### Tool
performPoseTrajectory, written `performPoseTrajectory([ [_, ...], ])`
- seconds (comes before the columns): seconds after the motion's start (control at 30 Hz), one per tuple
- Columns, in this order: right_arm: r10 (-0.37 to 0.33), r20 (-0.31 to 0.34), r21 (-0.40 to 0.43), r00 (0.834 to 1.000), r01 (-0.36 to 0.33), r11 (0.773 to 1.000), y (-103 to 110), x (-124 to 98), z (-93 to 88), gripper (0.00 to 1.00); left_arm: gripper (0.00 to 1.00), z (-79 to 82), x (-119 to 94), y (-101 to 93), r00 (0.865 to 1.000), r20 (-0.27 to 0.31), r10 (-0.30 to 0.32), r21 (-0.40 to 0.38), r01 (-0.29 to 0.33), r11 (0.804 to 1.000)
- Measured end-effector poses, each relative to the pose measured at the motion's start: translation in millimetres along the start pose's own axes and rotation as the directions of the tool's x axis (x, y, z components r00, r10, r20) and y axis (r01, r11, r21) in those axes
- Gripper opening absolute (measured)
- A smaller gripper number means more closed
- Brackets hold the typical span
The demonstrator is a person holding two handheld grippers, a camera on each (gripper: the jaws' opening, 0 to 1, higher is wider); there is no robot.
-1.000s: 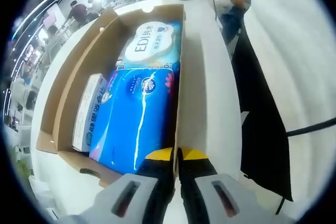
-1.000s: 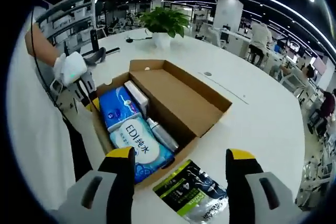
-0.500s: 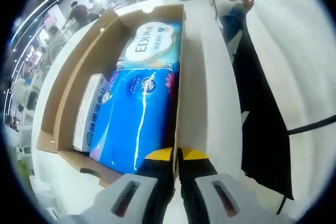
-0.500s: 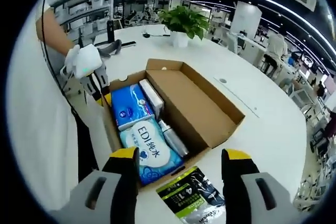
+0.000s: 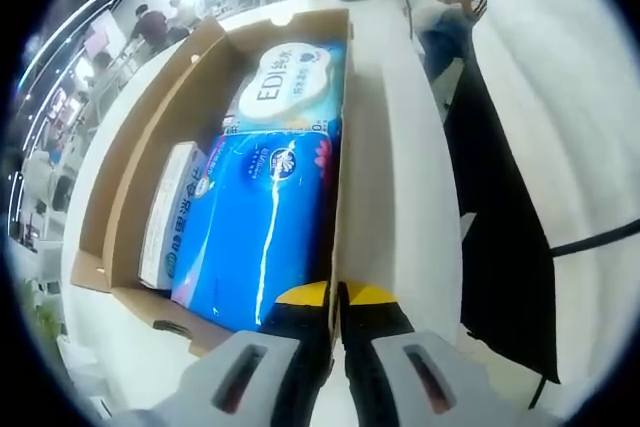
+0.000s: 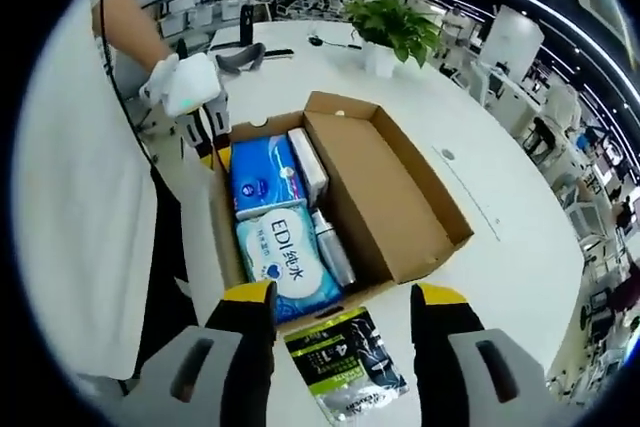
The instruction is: Operate the shoe box by opening the lid, removing the specified soft item, and placing it in the target area until the item is outside and the box remains undamaged.
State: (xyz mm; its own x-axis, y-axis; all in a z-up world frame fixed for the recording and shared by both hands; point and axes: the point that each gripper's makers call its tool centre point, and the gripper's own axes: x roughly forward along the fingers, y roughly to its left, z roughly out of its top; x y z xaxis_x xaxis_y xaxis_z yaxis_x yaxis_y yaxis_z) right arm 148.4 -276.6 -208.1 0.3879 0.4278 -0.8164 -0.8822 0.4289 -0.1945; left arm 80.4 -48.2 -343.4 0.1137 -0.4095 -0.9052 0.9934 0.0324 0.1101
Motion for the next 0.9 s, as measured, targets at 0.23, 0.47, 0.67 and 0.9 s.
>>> performPoseTrajectory([
  [0.23,0.122,-0.022,-0.042,0.992,-0.122,0.992,13.4,6.4,9.8,0.54,0.03,-0.3,0.3,0.2,1.000,0.001,0.001,0.000,-0.001,1.000],
  [0.47,0.195,-0.047,-0.079,0.980,-0.198,0.977,31.3,23.5,15.8,0.59,0.03,-0.2,0.2,0.3,1.000,0.003,0.004,0.000,-0.004,1.000],
  [0.67,0.277,-0.073,-0.042,0.958,-0.281,0.959,50.6,42.1,15.0,0.59,0.03,0.0,0.4,0.5,1.000,0.002,0.004,-0.001,-0.004,1.000],
  [0.9,0.308,-0.062,-0.034,0.949,-0.311,0.950,56.1,55.9,29.9,0.55,0.03,0.4,0.0,0.1,1.000,-0.001,0.002,-0.007,-0.002,1.000],
])
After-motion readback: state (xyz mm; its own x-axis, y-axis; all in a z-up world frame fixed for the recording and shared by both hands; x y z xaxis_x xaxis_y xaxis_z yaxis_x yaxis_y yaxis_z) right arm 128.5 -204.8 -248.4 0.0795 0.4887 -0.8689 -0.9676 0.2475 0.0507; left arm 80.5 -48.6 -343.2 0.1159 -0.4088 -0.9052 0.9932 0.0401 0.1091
